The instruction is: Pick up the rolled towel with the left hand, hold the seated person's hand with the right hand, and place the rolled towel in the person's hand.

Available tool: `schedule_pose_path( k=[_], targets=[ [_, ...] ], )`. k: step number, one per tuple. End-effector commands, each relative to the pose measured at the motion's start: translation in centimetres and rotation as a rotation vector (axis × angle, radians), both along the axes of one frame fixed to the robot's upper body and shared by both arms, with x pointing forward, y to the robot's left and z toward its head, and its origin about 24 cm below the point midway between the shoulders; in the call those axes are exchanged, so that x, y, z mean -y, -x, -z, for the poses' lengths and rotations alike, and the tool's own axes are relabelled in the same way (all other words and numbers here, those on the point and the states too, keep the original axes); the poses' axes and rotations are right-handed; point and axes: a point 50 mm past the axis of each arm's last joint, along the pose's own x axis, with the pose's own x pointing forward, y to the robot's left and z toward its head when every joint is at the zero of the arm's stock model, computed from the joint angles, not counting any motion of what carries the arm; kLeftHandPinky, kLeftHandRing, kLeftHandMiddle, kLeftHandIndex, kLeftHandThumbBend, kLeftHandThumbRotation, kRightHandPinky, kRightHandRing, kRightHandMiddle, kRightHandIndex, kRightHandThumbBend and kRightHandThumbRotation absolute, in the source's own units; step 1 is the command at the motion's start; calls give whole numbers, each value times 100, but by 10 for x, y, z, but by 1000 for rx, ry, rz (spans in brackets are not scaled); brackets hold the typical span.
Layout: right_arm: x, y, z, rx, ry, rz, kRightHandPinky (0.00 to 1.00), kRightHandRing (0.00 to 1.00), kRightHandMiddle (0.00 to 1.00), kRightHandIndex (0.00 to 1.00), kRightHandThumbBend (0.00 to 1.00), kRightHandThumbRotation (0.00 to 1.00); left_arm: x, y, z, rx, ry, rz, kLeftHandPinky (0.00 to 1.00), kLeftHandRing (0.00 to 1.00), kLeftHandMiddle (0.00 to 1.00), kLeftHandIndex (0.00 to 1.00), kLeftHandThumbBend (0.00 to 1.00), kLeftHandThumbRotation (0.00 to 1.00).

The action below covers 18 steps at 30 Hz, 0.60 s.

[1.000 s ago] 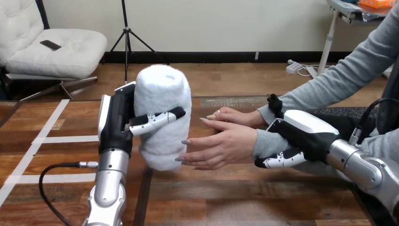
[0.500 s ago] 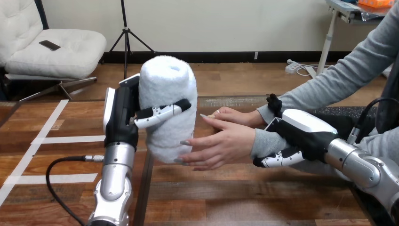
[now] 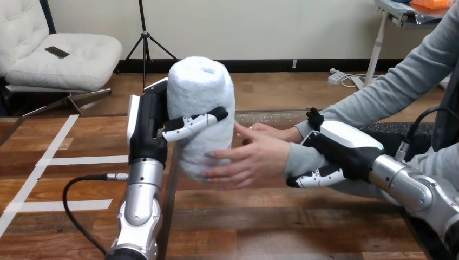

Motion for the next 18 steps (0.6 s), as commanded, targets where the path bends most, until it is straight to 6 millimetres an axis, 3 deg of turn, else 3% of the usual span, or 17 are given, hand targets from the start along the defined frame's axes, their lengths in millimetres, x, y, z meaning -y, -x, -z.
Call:
schedule_pose_path(
  k=[1,18],
  targets=[
    [-10,-22,-38,131,-72,9,14,18,22,22,59,40,13,-17,-35,126,33,34,34,36,41,41,56,0],
    [-15,-26,-44,148,-64,7,14,18,22,22,60,42,27,-16,-33,115,56,78,35,37,41,41,58,0]
  ],
)
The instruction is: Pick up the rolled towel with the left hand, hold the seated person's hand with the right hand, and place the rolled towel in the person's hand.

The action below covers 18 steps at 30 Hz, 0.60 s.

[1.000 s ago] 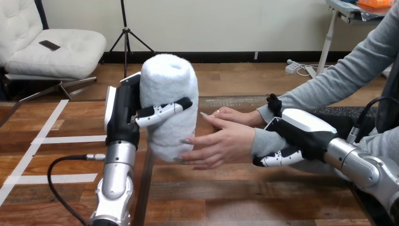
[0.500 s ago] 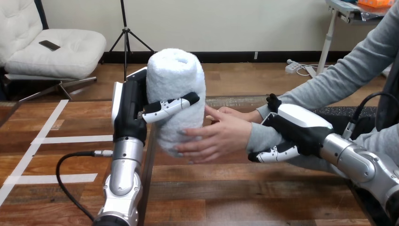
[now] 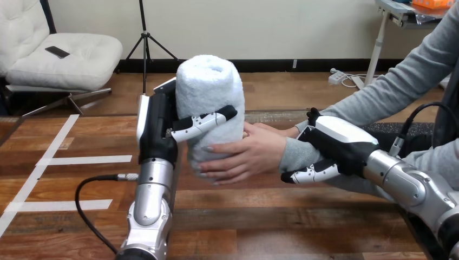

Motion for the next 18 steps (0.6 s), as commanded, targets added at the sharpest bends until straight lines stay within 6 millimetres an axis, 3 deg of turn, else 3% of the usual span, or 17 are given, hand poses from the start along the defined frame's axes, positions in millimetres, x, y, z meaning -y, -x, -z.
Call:
schedule_pose_path(
  k=[1,18],
  targets=[
    [-7,-22,-41,141,-55,8,14,18,22,22,59,42,13,-16,-34,121,6,40,35,37,41,41,58,0],
    [-9,-25,-46,146,-57,11,15,18,22,22,59,41,26,-13,-29,106,11,74,34,36,41,41,59,0]
  ],
)
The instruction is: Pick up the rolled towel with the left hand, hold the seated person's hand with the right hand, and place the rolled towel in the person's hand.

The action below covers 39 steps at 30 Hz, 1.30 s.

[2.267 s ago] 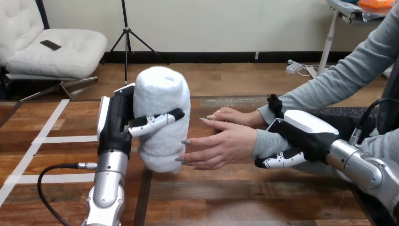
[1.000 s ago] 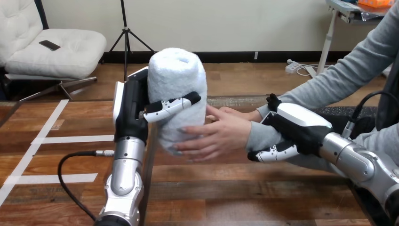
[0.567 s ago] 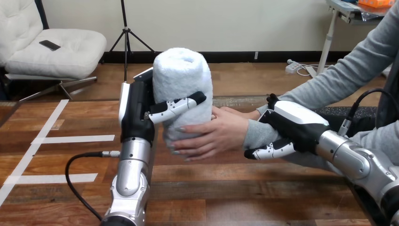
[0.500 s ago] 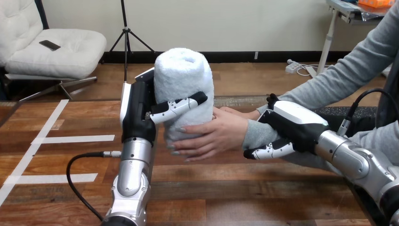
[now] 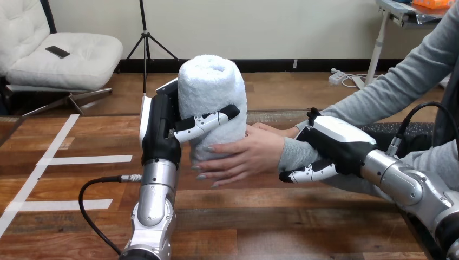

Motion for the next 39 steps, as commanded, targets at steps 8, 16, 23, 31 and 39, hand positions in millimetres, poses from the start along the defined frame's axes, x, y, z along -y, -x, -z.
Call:
schedule_pose_path(
  k=[8,16,23,31,39],
  targets=[
    [-8,-24,-47,153,-63,6,15,18,22,22,60,42,25,-11,-26,98,6,82,34,37,41,41,58,0],
    [-9,-25,-48,158,-63,7,14,17,22,22,60,41,29,-10,-23,81,9,97,34,37,41,41,59,0],
    [-10,-25,-49,165,-65,3,13,17,21,22,59,41,31,-9,-21,71,15,108,34,37,41,41,60,0],
    [-11,-26,-51,170,-72,0,14,17,21,22,60,41,32,-8,-20,68,6,113,34,37,41,41,59,0],
    [-11,-26,-51,170,-74,-3,14,17,21,21,60,41,32,-8,-19,66,5,118,34,37,40,41,58,0]
  ],
)
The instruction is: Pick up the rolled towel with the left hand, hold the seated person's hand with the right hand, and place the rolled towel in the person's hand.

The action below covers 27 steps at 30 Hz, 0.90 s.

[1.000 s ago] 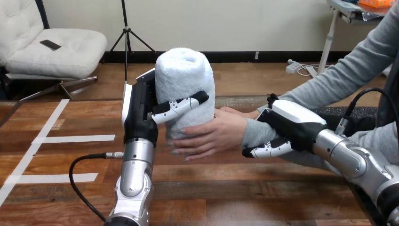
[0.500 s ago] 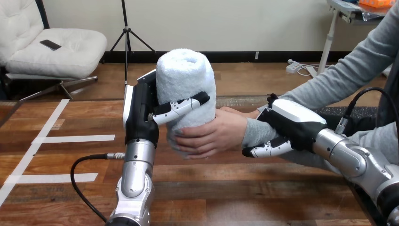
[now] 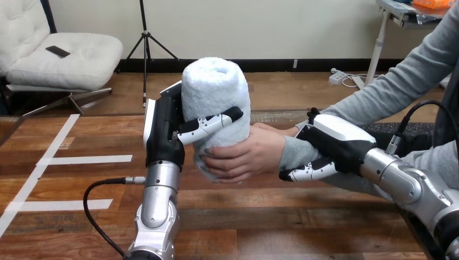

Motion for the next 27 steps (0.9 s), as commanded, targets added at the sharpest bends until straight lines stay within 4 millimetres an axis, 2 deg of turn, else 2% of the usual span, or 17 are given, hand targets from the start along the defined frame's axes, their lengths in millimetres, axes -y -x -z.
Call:
schedule_pose_path(
  k=[1,27],
  targets=[
    [-11,-24,-50,170,-74,-9,14,17,21,21,60,41,24,-10,-23,82,-10,98,34,37,40,41,58,0],
    [-11,-23,-47,163,-80,-10,14,17,21,21,60,41,21,-11,-21,62,4,107,35,38,42,42,60,0]
  ],
)
